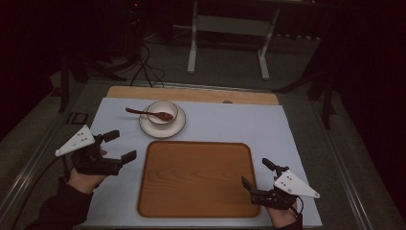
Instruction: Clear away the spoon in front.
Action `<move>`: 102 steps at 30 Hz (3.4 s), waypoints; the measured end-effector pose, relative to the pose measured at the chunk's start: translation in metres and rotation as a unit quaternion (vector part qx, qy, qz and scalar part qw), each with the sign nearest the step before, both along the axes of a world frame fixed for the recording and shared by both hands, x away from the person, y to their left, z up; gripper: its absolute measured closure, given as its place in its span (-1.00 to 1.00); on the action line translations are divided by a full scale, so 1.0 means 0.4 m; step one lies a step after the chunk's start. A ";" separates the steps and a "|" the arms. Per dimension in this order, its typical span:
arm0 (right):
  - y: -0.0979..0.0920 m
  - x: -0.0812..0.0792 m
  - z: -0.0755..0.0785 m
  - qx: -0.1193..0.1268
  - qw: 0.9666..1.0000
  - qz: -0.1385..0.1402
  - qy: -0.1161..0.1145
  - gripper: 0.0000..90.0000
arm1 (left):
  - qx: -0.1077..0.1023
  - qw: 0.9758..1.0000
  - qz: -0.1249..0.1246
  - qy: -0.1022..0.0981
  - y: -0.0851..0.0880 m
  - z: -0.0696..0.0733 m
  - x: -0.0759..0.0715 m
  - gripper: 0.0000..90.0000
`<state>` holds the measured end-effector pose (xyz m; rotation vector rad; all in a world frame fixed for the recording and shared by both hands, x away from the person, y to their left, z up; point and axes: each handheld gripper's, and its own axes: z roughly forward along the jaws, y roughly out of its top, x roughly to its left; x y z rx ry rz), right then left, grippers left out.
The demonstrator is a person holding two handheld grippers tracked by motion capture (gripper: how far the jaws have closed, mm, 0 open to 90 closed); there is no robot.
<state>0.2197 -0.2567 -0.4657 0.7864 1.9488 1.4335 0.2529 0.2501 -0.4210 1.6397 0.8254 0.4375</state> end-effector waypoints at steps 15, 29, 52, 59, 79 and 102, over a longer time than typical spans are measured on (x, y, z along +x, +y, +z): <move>0.004 -0.006 0.003 -0.001 1.000 0.003 -0.006 -0.77 | -0.006 0.998 0.067 0.012 -0.017 0.021 0.120 -0.84; 0.008 -0.004 0.001 -0.003 1.000 0.011 -0.003 -0.77 | -0.130 0.978 0.151 0.069 0.044 -0.021 0.227 -0.72; 0.008 -0.004 -0.002 -0.001 1.000 0.022 0.004 -0.77 | -0.226 0.925 0.268 0.145 0.017 -0.189 0.326 -0.39; 0.007 -0.002 -0.004 0.001 1.000 0.025 0.010 -0.77 | -0.239 0.917 0.283 0.147 -0.007 -0.211 0.352 -0.23; 0.003 0.004 -0.009 0.005 0.999 0.030 0.019 -0.77 | -0.318 0.872 0.329 0.172 -0.022 -0.229 0.375 0.64; -0.001 0.005 -0.010 0.012 0.999 0.030 0.017 -0.77 | -0.297 0.903 0.287 0.115 -0.033 -0.151 0.369 0.87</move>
